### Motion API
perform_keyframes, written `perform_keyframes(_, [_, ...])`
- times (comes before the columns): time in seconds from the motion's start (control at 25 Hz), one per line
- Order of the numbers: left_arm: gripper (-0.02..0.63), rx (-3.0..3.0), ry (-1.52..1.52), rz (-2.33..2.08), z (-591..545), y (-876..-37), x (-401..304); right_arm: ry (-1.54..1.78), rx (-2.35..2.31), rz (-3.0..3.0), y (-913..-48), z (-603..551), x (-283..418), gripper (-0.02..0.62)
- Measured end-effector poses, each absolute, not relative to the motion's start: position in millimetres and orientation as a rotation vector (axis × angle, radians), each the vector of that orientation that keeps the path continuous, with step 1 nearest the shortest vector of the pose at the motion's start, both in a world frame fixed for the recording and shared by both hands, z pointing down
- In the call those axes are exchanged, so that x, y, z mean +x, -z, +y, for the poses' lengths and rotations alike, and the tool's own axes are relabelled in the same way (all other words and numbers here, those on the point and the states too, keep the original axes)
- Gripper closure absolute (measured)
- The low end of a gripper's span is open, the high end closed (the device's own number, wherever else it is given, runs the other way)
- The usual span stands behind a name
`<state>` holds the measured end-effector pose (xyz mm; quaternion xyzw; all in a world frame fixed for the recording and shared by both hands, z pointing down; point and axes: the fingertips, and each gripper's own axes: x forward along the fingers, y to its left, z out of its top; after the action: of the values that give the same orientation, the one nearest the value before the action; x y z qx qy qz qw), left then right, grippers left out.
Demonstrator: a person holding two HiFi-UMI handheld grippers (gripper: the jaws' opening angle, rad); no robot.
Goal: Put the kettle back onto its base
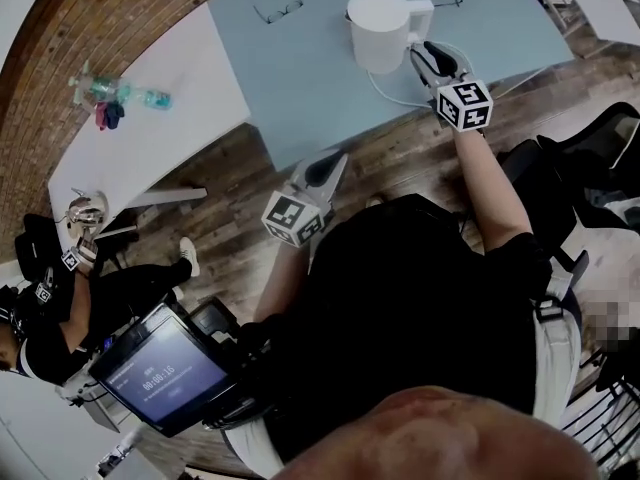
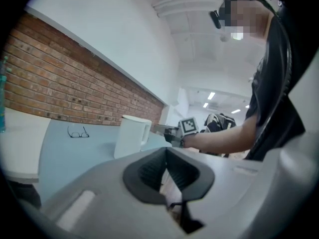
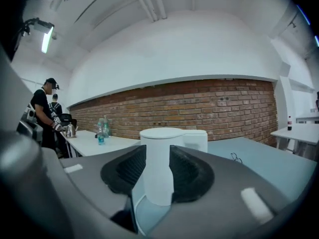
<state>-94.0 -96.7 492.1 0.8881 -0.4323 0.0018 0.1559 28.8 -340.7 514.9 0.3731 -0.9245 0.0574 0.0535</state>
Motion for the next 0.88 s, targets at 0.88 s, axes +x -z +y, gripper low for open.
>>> perform_keyframes(0.88, [0.603,2.507,0.005,-1.291,-90,-496,-97,-0.031,0.435,-3.046,-473,-127,-35,0.561])
